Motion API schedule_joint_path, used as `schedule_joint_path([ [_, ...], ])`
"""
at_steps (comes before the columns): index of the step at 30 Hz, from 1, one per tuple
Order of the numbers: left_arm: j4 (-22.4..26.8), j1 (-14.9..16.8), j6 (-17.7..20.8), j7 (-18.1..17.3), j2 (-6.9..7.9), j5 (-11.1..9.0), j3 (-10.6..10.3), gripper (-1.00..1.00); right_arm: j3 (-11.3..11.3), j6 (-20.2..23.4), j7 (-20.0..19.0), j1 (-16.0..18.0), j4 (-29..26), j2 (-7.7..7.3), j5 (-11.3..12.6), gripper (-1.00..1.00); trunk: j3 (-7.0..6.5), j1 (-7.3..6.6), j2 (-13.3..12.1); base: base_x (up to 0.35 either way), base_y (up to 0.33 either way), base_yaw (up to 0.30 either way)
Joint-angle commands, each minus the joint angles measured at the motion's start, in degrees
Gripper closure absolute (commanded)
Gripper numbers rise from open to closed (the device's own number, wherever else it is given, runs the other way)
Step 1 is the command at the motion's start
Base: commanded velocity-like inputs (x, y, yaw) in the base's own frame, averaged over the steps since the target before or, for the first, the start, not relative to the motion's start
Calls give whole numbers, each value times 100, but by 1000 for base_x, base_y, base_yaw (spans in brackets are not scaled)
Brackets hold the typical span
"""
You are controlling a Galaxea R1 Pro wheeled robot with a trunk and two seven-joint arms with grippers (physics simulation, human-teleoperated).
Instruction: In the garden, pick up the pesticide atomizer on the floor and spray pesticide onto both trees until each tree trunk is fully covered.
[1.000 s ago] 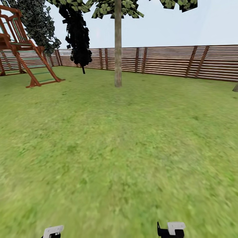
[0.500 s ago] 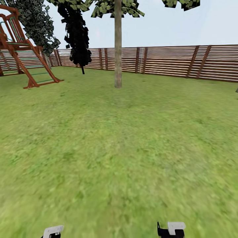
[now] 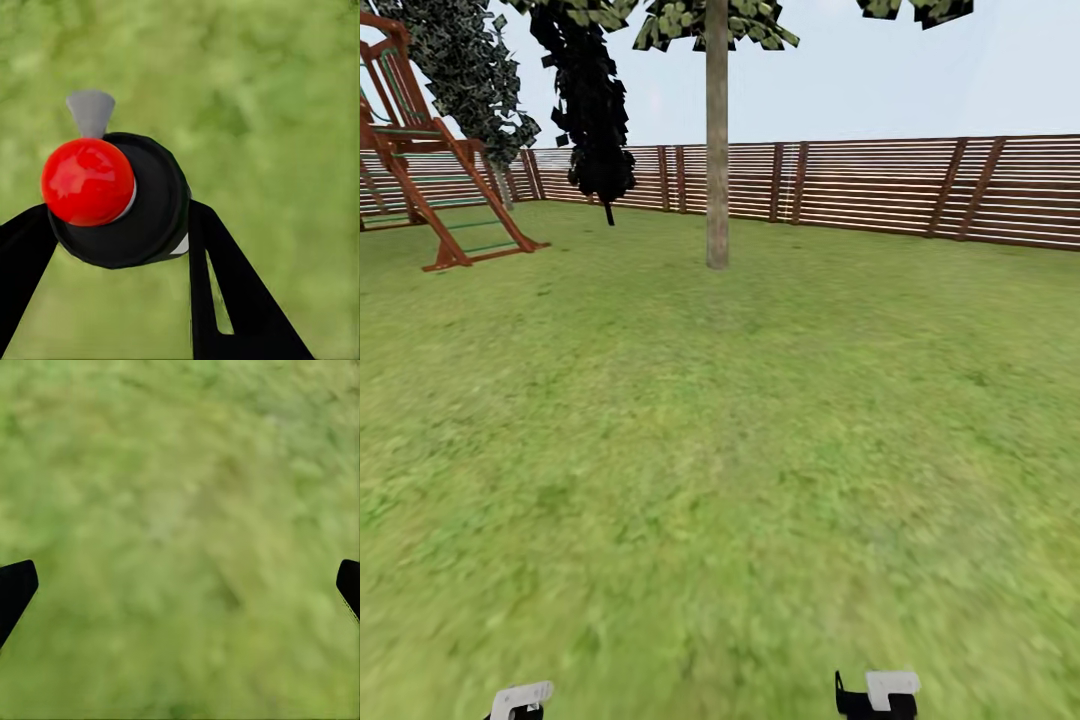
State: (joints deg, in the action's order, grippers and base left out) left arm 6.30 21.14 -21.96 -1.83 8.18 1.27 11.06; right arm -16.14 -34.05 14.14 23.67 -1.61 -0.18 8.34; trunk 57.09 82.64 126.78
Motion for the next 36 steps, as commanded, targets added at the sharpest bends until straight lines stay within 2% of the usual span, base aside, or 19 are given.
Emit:
schedule_joint_path([
  [1, -6, 4, -19, -19, 0, 13, 37, 100, -49, -14, 10, 0, -2, 0, 54, -100, 5, 3, 2, 339, 0, 0],
  [36, -6, 4, -19, -19, -9, 13, 31, 100, -56, -14, 10, -2, 2, 0, 54, -100, 5, 3, 2, 339, 0, 0],
])
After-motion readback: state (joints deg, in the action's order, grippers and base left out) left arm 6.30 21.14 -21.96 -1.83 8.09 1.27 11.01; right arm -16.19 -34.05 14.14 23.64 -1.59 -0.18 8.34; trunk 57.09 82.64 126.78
